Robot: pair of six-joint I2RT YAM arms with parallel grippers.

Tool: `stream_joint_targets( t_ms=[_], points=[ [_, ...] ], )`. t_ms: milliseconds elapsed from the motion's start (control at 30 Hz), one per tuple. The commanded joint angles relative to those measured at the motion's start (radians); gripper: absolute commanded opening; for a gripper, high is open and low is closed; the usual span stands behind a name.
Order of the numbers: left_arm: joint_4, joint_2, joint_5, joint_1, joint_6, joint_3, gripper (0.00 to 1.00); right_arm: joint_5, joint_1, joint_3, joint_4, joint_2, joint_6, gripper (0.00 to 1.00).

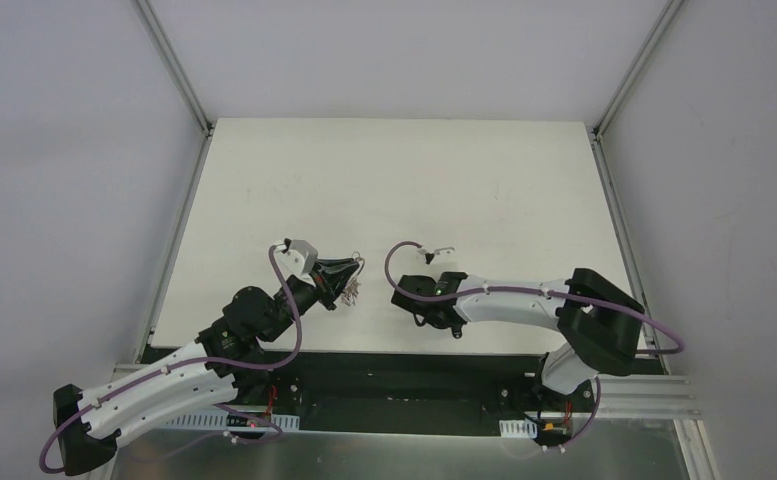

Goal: Put the keys on the keyring

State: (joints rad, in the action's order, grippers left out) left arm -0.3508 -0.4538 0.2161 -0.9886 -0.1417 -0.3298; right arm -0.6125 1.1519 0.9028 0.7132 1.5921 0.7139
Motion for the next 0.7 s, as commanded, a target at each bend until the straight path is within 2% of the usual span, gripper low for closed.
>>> stream_joint_targets(
  t_ms=[0, 200, 400, 667],
  points=[
    [-0.06, 0.001, -0.011, -0.001, -0.001, -0.008, 0.0, -0.018, 0.013, -0.009, -0.008, -0.098, -0.039, 0.0],
    [-0.061, -0.003, -0.005, -0.002, 0.005, -0.009, 0.0, 0.05, 0.018, -0.053, -0.158, -0.33, -0.187, 0.0],
    [-0.06, 0.003, -0.007, -0.001, 0.014, -0.008, 0.0, 0.225, 0.004, -0.116, -0.294, -0.549, -0.334, 0.0],
    [-0.075, 0.026, -0.053, -0.001, 0.022, 0.001, 0.0, 0.574, -0.057, -0.195, -0.506, -0.738, -0.399, 0.0]
  ],
)
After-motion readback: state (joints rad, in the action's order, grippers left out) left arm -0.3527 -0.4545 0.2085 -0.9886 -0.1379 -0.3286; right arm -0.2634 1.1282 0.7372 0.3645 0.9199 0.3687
